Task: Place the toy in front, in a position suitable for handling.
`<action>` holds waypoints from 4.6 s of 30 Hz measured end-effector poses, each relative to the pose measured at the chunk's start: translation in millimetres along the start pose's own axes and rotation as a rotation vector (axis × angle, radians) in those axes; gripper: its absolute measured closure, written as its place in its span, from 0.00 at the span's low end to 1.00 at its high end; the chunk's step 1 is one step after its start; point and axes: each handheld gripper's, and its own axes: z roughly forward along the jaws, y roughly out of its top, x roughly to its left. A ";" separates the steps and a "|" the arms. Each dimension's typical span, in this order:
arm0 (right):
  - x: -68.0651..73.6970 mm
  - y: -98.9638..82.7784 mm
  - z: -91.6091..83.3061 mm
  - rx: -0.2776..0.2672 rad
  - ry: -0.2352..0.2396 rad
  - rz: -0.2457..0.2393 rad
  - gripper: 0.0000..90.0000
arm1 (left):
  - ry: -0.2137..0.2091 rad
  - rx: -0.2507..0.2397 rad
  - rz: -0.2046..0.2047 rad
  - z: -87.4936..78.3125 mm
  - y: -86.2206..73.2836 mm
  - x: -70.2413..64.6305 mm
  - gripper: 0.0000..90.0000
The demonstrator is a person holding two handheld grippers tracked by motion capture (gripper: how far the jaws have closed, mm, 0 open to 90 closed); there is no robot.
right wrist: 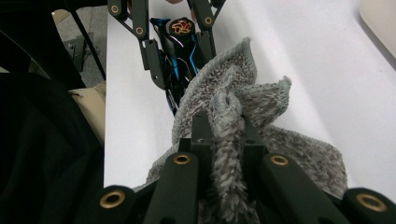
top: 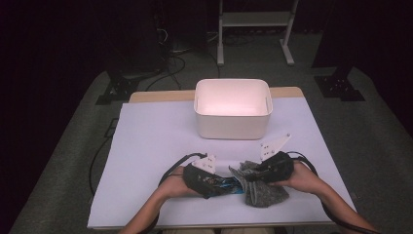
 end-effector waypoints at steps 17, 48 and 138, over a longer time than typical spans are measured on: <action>-26.7 21.7 4.1 -0.024 -0.015 0.018 0.89 | 0.082 0.040 0.116 -9.6 3.1 20.5 0.64; 32.3 -7.5 39.4 0.034 0.032 -0.080 0.90 | 0.164 0.002 0.068 -8.4 -15.1 -33.5 0.30; 11.5 12.1 61.6 0.030 0.065 -0.033 0.89 | 0.095 -0.061 -0.030 -12.1 -48.0 9.4 0.22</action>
